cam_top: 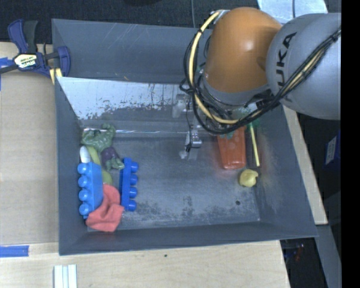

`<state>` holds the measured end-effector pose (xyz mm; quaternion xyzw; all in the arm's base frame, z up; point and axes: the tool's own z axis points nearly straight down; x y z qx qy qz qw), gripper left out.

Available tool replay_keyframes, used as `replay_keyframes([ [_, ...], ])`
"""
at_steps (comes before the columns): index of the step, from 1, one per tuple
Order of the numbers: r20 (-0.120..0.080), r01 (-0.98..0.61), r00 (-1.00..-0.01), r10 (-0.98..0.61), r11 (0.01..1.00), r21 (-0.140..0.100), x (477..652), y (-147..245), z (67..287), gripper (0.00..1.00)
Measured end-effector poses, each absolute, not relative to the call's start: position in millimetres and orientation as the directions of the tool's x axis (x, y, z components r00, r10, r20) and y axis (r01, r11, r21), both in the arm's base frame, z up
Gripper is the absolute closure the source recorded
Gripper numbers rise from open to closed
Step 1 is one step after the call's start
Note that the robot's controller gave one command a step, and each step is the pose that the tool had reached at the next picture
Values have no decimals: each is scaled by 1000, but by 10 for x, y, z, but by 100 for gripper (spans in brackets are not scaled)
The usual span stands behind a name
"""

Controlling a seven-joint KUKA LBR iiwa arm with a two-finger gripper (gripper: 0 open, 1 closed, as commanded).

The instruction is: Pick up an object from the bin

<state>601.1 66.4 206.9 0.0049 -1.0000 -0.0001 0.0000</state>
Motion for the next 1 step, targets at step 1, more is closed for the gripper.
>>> replay_keyframes([
  [1,-6,2,-1000,2,1000,1,5963,512,2368,0],
])
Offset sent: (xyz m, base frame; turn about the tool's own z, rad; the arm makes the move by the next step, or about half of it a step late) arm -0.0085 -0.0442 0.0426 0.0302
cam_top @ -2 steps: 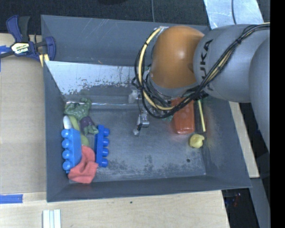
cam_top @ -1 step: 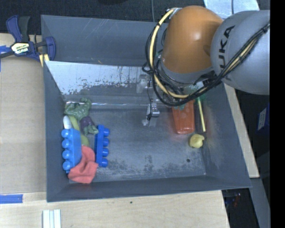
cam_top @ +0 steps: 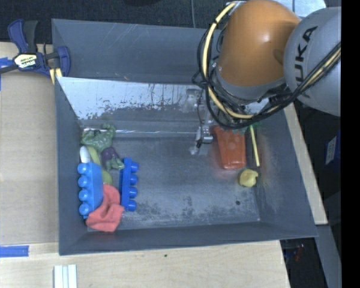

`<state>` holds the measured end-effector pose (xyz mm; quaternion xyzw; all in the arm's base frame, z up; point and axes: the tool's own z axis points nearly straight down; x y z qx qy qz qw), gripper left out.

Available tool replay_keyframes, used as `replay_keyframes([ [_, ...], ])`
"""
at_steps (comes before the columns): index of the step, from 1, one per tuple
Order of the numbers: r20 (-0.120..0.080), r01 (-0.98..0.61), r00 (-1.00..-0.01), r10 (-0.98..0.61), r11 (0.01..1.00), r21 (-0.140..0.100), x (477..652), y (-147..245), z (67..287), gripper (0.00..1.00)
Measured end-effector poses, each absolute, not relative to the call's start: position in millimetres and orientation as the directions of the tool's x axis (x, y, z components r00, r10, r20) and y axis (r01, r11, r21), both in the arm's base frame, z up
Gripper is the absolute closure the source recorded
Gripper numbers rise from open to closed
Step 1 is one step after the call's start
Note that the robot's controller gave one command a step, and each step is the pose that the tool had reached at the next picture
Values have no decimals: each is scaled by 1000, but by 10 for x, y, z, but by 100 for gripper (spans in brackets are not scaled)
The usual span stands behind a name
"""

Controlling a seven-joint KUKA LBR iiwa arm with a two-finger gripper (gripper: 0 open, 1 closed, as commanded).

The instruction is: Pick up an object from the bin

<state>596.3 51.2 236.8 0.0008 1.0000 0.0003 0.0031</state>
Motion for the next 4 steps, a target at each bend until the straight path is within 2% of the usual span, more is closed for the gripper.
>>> replay_keyframes([
  [1,-10,18,-1000,18,1000,1,5933,240,2476,0],
  [2,-5,23,-1000,23,1000,1,5874,-16,2331,0],
  [3,-18,50,-999,51,999,1,5815,-375,1619,0],
  [4,-11,146,-989,146,989,3,5713,-551,2110,0],
])
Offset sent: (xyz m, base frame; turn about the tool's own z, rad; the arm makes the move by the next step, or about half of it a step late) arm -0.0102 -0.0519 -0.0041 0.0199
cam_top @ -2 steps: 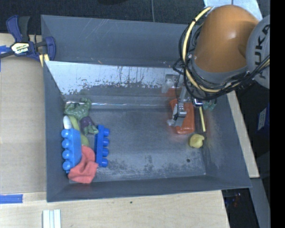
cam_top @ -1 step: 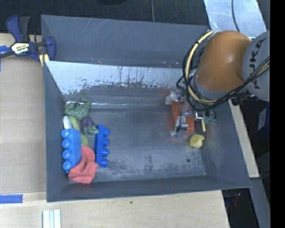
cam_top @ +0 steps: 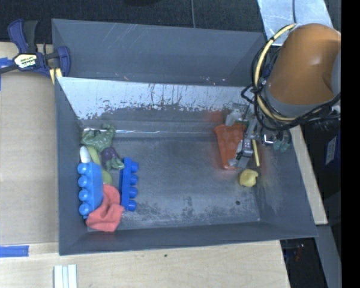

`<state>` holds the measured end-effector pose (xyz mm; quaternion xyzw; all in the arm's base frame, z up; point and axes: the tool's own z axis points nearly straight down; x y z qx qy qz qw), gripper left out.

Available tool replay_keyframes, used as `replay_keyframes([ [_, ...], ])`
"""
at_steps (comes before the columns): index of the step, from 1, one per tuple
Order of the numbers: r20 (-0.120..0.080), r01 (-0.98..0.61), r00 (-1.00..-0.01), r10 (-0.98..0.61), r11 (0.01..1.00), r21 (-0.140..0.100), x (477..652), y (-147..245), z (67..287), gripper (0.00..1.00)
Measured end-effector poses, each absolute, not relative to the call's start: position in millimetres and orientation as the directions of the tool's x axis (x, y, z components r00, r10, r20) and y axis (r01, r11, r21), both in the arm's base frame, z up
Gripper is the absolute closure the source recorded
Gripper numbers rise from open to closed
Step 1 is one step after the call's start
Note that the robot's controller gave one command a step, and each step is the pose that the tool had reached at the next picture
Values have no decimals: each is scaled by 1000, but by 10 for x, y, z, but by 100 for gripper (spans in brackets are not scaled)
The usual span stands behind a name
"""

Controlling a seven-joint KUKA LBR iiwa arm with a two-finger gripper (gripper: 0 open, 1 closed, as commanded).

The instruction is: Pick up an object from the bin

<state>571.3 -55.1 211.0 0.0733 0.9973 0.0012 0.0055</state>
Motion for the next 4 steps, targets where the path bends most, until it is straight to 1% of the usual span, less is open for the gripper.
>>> replay_keyframes([
  [1,-6,60,-998,60,998,1,5690,-469,2523,0],
  [2,-21,88,-996,88,996,2,5897,-785,1983,0],
  [3,-28,237,-971,237,971,7,6200,-828,1566,0],
  [4,-21,88,-996,88,996,1,6028,-1087,921,0],
])
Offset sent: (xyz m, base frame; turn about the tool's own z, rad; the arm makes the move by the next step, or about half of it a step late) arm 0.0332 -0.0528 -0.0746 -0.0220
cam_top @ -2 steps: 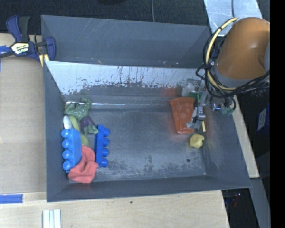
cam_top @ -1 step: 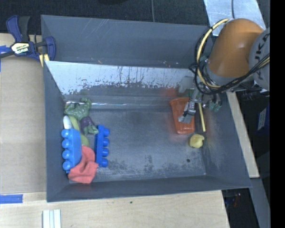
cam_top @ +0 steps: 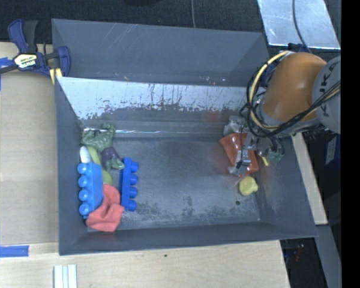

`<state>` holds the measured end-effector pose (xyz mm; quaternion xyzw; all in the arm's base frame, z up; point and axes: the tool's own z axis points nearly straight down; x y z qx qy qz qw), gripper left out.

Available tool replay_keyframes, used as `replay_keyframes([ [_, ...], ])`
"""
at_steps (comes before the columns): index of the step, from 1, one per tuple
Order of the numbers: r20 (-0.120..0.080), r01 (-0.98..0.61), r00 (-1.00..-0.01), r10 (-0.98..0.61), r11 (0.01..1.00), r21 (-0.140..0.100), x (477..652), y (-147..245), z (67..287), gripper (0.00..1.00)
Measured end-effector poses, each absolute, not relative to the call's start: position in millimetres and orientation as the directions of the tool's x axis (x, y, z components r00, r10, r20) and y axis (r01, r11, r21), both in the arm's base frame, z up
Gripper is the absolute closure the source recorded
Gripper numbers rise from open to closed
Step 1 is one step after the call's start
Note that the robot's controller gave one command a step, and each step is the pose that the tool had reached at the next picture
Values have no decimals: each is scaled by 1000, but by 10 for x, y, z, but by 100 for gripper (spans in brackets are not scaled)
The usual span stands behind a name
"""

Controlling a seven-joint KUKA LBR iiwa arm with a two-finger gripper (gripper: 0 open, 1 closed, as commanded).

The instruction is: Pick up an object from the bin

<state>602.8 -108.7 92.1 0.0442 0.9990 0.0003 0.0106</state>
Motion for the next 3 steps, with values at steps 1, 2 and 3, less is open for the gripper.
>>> replay_keyframes([
  [1,-28,199,-980,199,980,19,6290,-1165,1040,100],
  [2,-29,199,-980,199,980,19,6290,-1165,1042,100],
  [3,-28,182,-983,182,983,14,6264,-1132,1676,100],
])
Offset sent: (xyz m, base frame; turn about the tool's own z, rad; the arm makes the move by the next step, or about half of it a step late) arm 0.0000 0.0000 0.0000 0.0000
